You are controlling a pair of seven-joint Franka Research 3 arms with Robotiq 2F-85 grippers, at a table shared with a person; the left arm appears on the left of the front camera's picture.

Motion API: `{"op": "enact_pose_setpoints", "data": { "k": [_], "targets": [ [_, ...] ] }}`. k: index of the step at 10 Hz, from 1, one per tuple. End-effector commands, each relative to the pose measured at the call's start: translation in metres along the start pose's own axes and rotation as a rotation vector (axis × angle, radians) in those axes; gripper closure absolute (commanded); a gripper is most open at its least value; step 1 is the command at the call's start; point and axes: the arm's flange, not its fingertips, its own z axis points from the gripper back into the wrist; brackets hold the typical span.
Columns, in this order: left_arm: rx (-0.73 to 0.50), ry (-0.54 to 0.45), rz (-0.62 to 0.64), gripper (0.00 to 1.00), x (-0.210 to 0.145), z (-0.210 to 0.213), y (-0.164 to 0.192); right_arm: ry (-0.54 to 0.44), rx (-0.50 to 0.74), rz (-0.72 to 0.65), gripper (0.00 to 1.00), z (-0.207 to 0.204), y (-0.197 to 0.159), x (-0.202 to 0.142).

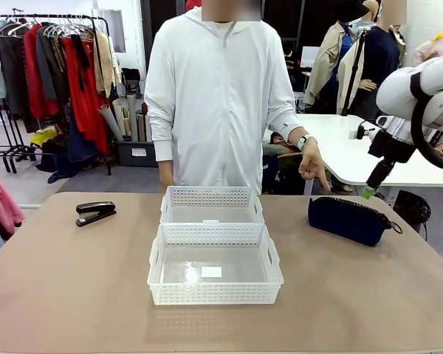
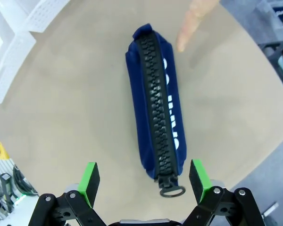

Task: Distribute items into two baskets.
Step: Pick up the Pencil pouch that the person points to.

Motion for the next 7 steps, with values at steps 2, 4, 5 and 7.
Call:
{"op": "enact_pose_setpoints", "data": {
  "k": [2, 4, 5, 7],
  "targets": [
    [-0.002, -0.001, 0.0, 0.0, 0.0, 0.0, 0.0, -0.028, -0.079, 0.099, 0.0, -0.012, -0.006, 0.009],
    [-0.002, -0.001, 0.0, 0.0, 0.0, 0.0, 0.0, -0.033, -0.086, 0.124, 0.0, -0.022, -0.007, 0.011],
    [-0.002, -0.001, 0.0, 0.0, 0.0, 0.0, 0.0, -0.024, -0.096, 0.135, 0.0, -0.031, -0.007, 0.014],
    [-0.002, -0.001, 0.0, 0.0, 0.0, 0.0, 0.0, 0.014, -0.063, 0.148, 0.0, -0.052, -0.01, 0.016]
  ]
}}
